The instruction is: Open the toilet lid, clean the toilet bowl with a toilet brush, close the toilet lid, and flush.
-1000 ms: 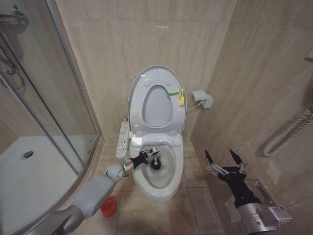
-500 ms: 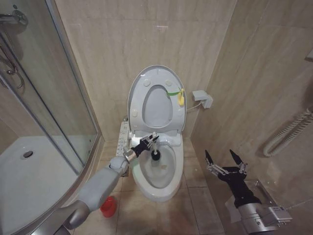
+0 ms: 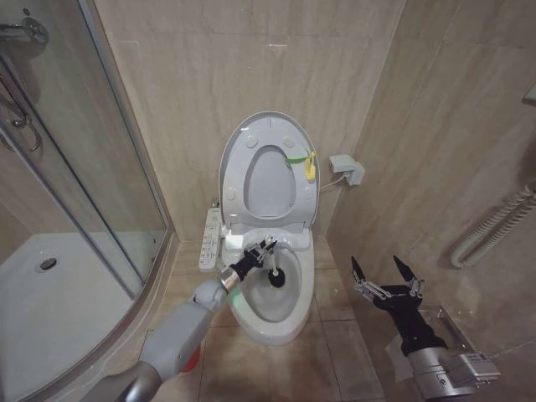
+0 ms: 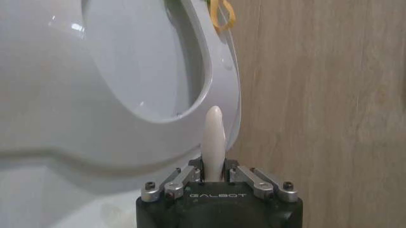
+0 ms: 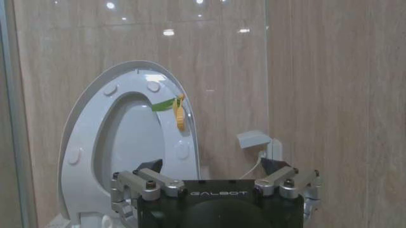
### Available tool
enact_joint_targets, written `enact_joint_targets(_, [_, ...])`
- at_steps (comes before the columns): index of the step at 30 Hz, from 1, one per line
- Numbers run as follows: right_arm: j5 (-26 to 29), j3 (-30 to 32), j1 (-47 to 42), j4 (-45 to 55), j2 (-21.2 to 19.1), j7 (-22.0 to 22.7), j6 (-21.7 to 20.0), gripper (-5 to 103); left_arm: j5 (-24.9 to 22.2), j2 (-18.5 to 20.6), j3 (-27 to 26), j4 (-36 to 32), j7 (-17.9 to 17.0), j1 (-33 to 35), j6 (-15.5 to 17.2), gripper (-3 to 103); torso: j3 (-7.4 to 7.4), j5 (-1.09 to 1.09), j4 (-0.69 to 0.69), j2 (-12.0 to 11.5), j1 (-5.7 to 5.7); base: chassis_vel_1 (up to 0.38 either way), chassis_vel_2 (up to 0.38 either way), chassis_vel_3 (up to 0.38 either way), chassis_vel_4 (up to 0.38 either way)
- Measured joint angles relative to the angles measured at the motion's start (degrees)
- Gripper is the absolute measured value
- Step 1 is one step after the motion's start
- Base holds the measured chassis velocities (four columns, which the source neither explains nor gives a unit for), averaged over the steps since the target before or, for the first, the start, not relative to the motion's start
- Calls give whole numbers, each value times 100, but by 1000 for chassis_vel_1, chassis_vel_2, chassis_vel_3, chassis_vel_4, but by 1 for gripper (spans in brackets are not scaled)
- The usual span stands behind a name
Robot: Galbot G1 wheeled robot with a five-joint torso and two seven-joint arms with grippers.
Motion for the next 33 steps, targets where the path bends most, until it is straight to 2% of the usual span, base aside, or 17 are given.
enact_joint_targets(5, [0,0,0,0,0,0,0,100,339,-155,-238,403,237,35,-347,20,0,0,0,0,0,0,0,0,0])
enact_joint_targets(11, [0,0,0,0,0,0,0,100,348,-244,-269,307,207,24,-399,20,0,0,1,0,0,0,0,0,0])
enact_joint_targets(14, [0,0,0,0,0,0,0,100,279,-393,-267,165,150,6,-400,20,0,0,-3,0,0,0,0,0,0])
enact_joint_targets(16, [0,0,0,0,0,0,0,100,404,-475,-277,248,180,14,-428,20,-1,0,-3,0,0,0,0,0,0])
enact_joint_targets(25, [0,0,0,0,0,0,0,100,830,-346,-481,666,396,124,-613,20,-2,-1,2,2,-2,0,0,0,0])
enact_joint_targets(33, [0,0,0,0,0,0,0,100,1152,-366,-432,348,308,20,-695,20,0,0,-3,0,0,0,0,0,0])
